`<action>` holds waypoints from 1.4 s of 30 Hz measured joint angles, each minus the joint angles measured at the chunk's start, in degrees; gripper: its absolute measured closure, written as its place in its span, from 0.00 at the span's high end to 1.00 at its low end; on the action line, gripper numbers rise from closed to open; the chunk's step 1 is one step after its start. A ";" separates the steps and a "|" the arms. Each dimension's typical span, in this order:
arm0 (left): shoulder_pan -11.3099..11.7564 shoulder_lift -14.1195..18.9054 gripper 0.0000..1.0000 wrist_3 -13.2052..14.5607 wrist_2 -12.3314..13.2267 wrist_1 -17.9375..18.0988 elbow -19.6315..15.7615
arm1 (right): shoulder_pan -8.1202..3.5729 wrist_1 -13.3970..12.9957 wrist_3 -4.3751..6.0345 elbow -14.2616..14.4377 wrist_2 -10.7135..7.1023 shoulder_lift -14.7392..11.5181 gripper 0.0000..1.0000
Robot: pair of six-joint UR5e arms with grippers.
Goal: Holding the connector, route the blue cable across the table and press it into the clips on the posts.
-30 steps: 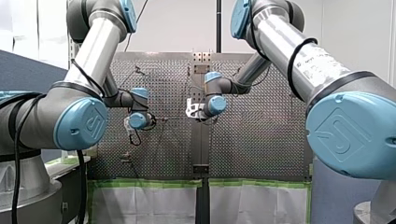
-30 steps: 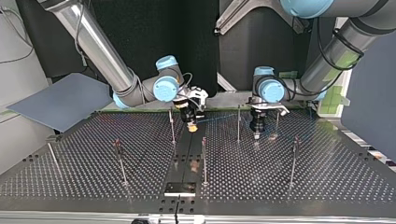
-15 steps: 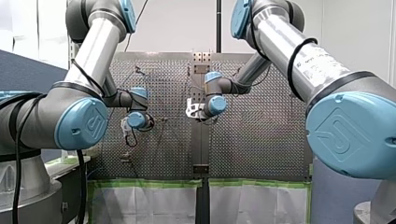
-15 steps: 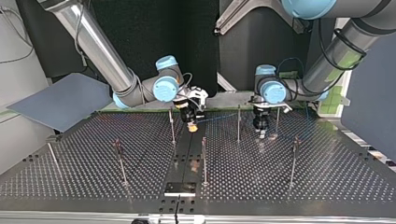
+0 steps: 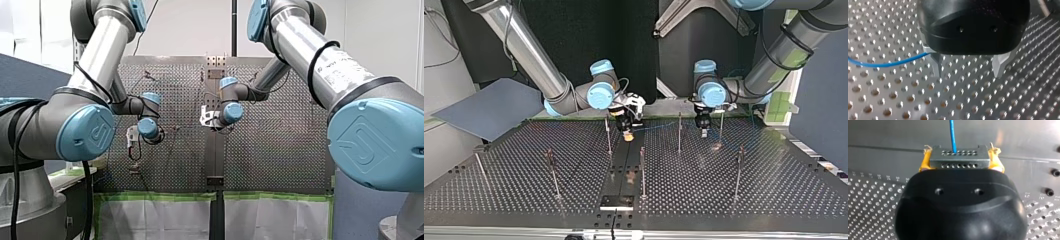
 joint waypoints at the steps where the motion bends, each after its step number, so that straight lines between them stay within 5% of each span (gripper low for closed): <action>1: -0.21 0.39 1.00 -0.21 -0.02 -0.03 -0.41 | -0.02 0.00 0.00 0.00 0.02 0.00 0.00; 9: -2.71 4.19 1.00 -0.63 -0.87 -1.95 -4.23 | -0.04 0.07 0.03 0.00 -0.05 0.00 0.00; 21: -5.71 10.22 1.00 -1.62 -5.75 -4.94 -10.24 | 0.07 0.29 0.08 0.06 -0.15 0.00 0.00; 33: -9.91 16.56 1.00 -2.75 -5.76 -4.92 -13.98 | -0.37 0.48 0.19 0.07 -0.06 0.00 0.00; 42: -14.15 20.81 1.00 -6.39 -3.80 -1.44 -14.05 | -0.68 0.65 0.68 0.09 0.46 0.00 0.00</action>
